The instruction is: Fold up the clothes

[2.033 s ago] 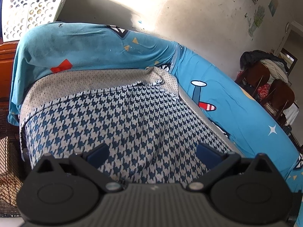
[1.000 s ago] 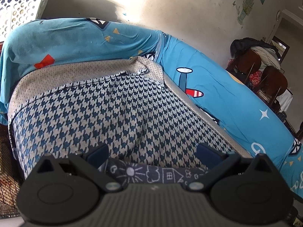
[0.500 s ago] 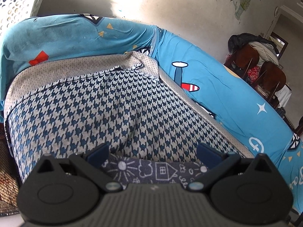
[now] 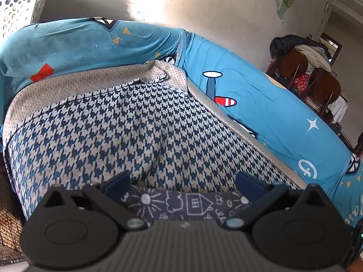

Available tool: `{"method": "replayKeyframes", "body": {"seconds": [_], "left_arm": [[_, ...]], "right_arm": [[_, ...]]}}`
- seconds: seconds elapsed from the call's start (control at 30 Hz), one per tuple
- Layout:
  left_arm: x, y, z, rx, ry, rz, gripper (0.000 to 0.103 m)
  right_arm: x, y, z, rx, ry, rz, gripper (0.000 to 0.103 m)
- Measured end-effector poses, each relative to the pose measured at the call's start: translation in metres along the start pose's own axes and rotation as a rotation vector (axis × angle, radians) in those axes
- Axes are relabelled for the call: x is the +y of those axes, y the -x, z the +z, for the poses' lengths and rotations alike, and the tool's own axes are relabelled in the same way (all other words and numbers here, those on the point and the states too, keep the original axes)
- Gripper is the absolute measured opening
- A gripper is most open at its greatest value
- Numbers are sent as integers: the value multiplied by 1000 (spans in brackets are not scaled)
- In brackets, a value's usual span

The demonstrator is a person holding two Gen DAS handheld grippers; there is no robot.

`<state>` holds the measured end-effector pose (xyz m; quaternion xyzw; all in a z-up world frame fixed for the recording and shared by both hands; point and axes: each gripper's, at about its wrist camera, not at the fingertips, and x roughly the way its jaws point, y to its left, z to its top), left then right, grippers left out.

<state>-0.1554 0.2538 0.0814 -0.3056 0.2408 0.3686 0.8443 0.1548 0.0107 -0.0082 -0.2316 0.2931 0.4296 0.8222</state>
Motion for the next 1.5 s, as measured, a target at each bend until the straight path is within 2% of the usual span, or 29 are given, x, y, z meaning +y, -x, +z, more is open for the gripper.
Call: {"method": "replayKeyframes", "body": {"seconds": [0.07, 0.17, 0.23, 0.33, 0.43, 0.5, 0.57, 0.67, 0.8, 0.93, 1.03, 1.17, 1.23, 1.3, 1.43, 1.5], "left_arm": [[-2, 0, -1, 1, -4, -1, 103], [-4, -1, -2, 3, -9, -2, 103], [-6, -1, -3, 5, -13, -2, 103], [-8, -2, -4, 6, -17, -2, 103], [-7, -2, -3, 5, -15, 3, 103], [-4, -1, -2, 2, -8, 6, 103], [-1, -1, 1, -1, -1, 7, 103], [7, 0, 6, -13, 19, 20, 103], [21, 3, 12, -31, 53, 45, 103], [35, 5, 17, -44, 86, 68, 103], [43, 7, 20, -54, 101, 82, 103], [50, 8, 22, -61, 117, 90, 103], [52, 8, 22, -62, 118, 90, 103], [56, 9, 24, -66, 122, 95, 103], [65, 14, 27, -87, 137, 112, 103], [69, 16, 28, -96, 142, 121, 103]], "right_arm": [[-4, 2, -3, -15, -10, -21, 29], [-9, 6, -9, -42, -27, -52, 13], [-8, 9, -10, -56, -30, -75, 8], [-2, 11, -8, -92, -15, -179, 5], [-7, 15, -5, -143, -100, -290, 5], [-11, 13, -4, -126, -157, -301, 5], [-6, 11, -4, -114, -151, -330, 6], [2, 25, -2, -166, -157, -368, 11], [18, 53, 4, -219, -173, -279, 16], [48, 74, 0, -221, -133, -103, 16], [73, 82, -10, -211, -102, -31, 16], [102, 72, -24, -157, -48, 13, 17], [115, 58, -32, -75, -1, 44, 17], [129, 50, -38, -24, 59, 12, 18], [142, 64, -33, -87, 66, -15, 18], [149, 73, -27, -131, 57, 0, 21]]}}
